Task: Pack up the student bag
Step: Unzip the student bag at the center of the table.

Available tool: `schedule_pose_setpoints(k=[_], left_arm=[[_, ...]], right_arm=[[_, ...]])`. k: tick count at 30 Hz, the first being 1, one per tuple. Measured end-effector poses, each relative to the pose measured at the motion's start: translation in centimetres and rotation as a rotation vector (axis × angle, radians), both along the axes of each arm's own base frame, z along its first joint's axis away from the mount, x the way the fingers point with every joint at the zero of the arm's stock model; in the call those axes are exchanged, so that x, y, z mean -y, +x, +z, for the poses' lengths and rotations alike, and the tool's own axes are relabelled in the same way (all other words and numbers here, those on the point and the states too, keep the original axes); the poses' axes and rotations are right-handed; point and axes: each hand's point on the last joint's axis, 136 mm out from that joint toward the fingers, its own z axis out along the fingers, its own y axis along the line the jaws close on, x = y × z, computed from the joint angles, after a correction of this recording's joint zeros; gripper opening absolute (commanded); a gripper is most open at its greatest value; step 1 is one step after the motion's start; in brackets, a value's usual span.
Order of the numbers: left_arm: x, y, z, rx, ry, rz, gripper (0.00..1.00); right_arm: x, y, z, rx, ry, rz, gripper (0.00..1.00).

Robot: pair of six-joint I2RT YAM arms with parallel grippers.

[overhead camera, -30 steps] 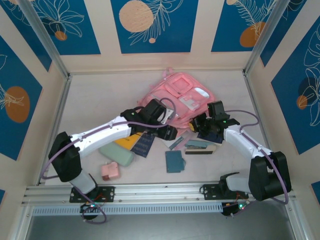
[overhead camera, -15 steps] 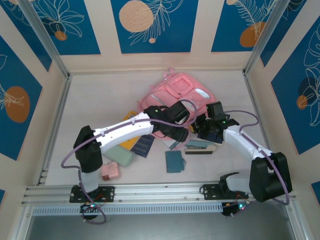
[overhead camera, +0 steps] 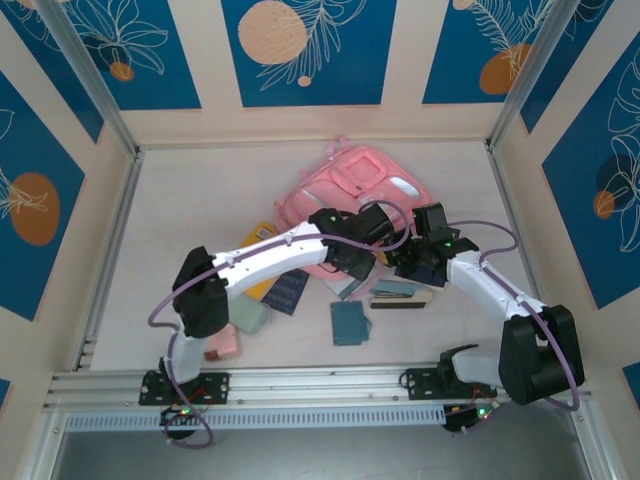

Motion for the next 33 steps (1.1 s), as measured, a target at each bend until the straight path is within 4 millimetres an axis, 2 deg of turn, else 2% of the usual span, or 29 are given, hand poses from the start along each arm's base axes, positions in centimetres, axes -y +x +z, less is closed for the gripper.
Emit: schedule_pose_setpoints(k=[4,10,14,21,26,33], left_arm=[[-0.2,0.4,-0.3,0.030,0.056,-0.006,0.37],[-0.7,0.7,-0.3,0.061,0.096,-0.011,0.13],[-0.8,0.8,-0.2,0.073,0.107,-0.022,0.01],[-1.2,1.0,-0.9,0.082,0.102,-0.018,0.00],[-2.1,0.6,-0.5,0.067,0.043,-0.009,0.00],[-5.9,0.4,-0.4,0.008,-0.024,0.060,0.00]], right_arm=[[0.0,0.0,0.0,-0.001,0.002,-0.003,0.00],[0.0,0.0,0.0,-0.002,0.004,-0.005,0.00],[-0.1,0.1,0.1,0.000,0.007,-0.003,0.00],[0.0,0.0,0.1,-0.002,0.006,-0.004,0.00],[0.3,-0.1,0.1,0.001,0.004,-0.003,0.00],[1.4,0.1,0.2,0.009,0.003,-0.013,0.00]])
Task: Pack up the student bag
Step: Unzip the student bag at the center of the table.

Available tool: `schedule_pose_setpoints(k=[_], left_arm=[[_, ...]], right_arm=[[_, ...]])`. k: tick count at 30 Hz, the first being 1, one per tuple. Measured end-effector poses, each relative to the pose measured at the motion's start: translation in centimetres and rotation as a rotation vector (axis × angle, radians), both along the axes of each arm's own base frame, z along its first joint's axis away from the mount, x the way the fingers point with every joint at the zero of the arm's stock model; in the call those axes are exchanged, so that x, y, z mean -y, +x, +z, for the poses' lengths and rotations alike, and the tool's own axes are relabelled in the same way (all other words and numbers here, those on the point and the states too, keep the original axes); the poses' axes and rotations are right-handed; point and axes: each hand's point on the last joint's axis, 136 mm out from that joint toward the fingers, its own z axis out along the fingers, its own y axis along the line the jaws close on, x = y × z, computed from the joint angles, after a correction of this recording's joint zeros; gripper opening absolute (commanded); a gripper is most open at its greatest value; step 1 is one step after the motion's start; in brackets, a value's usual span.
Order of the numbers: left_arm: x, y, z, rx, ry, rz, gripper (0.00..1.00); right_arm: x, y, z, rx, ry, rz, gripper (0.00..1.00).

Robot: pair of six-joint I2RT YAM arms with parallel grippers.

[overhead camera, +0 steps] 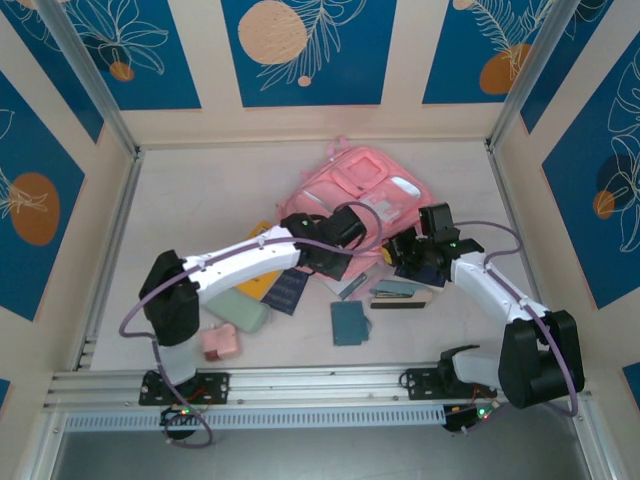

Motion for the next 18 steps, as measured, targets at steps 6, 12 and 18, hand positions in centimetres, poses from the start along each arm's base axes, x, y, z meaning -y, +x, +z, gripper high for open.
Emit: schedule_pose_setpoints(k=[6,12,18], left_arm=[[-2.7,0.1,-1.1,-0.038,-0.029,0.057,0.00],[-7.1,1.4,-1.3,-0.062,-0.077,0.175,0.00],[-8.4,2.8,0.2,-0.040,-0.165,0.220,0.00]], right_arm=[[1.1,0.1,-0.2,-0.001,-0.010,-0.006,0.00],[2.1,0.7,-0.8,-0.018,-0.026,0.014,0.00],[1.9,2.8,0.2,-0.004,-0.029,0.073,0.00]])
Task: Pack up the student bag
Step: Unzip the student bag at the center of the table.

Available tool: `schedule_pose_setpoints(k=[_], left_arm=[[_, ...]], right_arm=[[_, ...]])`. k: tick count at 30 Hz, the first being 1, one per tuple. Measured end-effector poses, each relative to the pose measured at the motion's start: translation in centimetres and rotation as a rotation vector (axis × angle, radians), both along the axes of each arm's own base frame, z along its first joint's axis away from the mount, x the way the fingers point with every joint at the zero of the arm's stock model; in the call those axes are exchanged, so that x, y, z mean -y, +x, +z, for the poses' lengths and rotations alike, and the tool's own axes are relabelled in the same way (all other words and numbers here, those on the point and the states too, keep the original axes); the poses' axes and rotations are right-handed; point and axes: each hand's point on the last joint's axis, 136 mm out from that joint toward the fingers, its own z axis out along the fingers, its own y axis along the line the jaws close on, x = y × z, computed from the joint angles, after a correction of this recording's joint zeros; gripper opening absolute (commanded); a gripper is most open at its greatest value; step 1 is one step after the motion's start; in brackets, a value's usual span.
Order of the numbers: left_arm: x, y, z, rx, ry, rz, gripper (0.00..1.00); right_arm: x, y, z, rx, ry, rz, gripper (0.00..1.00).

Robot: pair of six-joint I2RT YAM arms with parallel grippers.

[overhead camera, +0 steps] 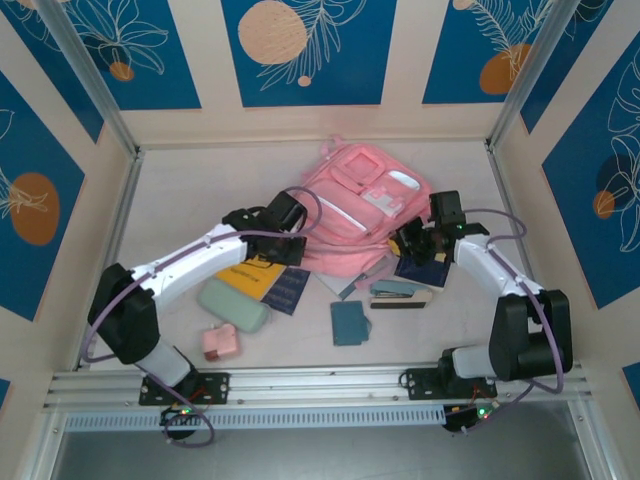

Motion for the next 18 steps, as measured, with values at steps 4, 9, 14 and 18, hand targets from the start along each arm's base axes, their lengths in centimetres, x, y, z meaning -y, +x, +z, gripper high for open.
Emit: schedule_pose_setpoints(k=[4,9,14,18], left_arm=[[0.4,0.1,0.6,0.001,-0.029,-0.014,0.00],[2.4,0.5,3.1,0.009,-0.124,-0.050,0.00],[5.8,1.1,6.0,0.016,-0.220,-0.099,0.00],[8.4,0.6,5.6,-0.017,-0.241,-0.140,0.00]], right_arm=[[-0.2,2.4,0.5,0.001,0.008,0.035,0.06],[0.0,7.3,2.1,0.022,-0.032,0.072,0.66],[0.7,8.0,4.3,0.063,-0.120,0.060,0.80],[0.5,5.1,6.3,0.085,-0.171,0.060,0.66]])
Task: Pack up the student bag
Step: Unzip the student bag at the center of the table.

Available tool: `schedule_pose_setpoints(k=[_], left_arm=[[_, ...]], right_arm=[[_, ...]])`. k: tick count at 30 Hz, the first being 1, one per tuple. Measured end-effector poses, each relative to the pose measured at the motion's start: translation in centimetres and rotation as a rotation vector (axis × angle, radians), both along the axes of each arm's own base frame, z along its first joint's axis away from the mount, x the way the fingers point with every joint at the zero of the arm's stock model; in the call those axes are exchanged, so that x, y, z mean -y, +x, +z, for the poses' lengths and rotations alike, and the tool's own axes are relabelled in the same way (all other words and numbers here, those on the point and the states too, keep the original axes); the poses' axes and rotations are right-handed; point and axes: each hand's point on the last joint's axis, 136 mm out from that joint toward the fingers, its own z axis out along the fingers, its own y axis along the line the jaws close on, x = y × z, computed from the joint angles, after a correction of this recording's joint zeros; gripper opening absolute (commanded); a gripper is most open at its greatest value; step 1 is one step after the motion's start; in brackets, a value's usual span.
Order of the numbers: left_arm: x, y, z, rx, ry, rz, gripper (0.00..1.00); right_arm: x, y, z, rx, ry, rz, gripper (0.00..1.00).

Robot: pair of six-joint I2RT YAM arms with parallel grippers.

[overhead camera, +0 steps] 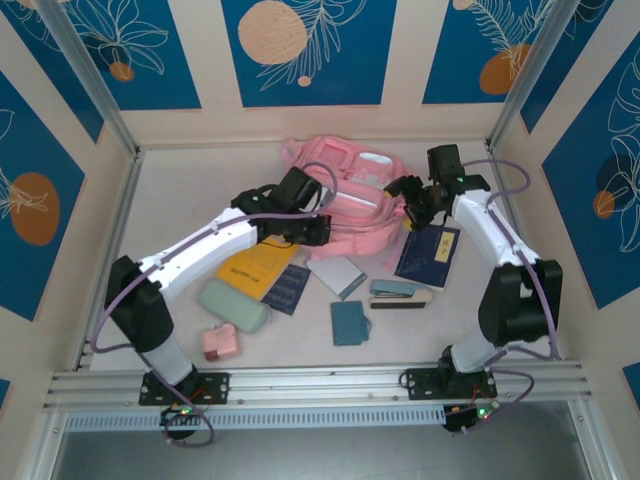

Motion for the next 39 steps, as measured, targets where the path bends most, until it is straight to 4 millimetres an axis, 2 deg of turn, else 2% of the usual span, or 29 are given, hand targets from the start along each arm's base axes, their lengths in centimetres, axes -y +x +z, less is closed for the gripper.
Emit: schedule_pose_setpoints(k=[4,8,12,15,19,22,28,33,39], left_arm=[[1.6,-0.8,-0.9,-0.028,0.003,-0.035,0.00],[2.3,-1.5,-1.4,-0.051,-0.001,-0.049,0.00],[3.0,-1.7,-1.1,-0.045,-0.019,-0.054,0.00],[3.5,-2.1,-1.1,-0.046,-0.029,-0.063,0.00],[4.0,-2.6,-1.2,-0.052,-0.036,-0.070,0.00],[4.2,-2.9,-1.4,-0.056,-0.040,-0.074,0.00],[4.0,-3.2,-2.5,-0.070,-0.030,-0.074,0.00],[4.0,-3.5,-3.3,-0.082,-0.029,-0.073,0.00],[3.5,-3.6,-4.0,-0.079,-0.015,-0.067,0.00]], right_arm=[[-0.8,-4.1,1.5,0.034,0.021,0.010,0.56],[-1.6,-6.6,2.2,0.044,0.053,0.022,0.54],[-2.8,-8.1,0.9,-0.007,0.094,0.026,0.55],[-3.9,-9.2,-0.6,-0.065,0.115,0.034,0.62],[-5.3,-9.2,-1.6,-0.108,0.133,0.037,0.66],[-5.8,-8.6,-2.7,-0.141,0.138,0.026,0.57],[-5.8,-8.1,-4.6,-0.187,0.136,-0.004,0.33],[-5.7,-7.9,-5.1,-0.188,0.119,-0.006,0.00],[-5.3,-7.8,-5.5,-0.190,0.114,-0.012,0.00]])
